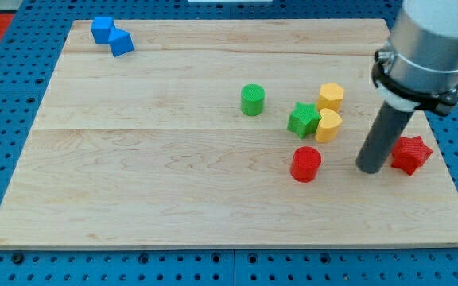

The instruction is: Slide the red circle towards the bottom center

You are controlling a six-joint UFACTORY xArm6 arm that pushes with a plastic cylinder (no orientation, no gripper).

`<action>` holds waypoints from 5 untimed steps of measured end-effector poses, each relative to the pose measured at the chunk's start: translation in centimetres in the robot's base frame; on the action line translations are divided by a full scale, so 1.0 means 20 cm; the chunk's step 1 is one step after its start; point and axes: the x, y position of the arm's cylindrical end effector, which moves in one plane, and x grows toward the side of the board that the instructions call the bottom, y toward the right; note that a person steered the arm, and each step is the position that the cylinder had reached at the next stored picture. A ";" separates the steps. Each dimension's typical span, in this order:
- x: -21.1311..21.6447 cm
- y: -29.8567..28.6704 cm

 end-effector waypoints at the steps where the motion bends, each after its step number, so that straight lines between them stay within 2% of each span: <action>1: -0.03 -0.10; 4: 0.10 -1.04; 5: 0.09 -0.93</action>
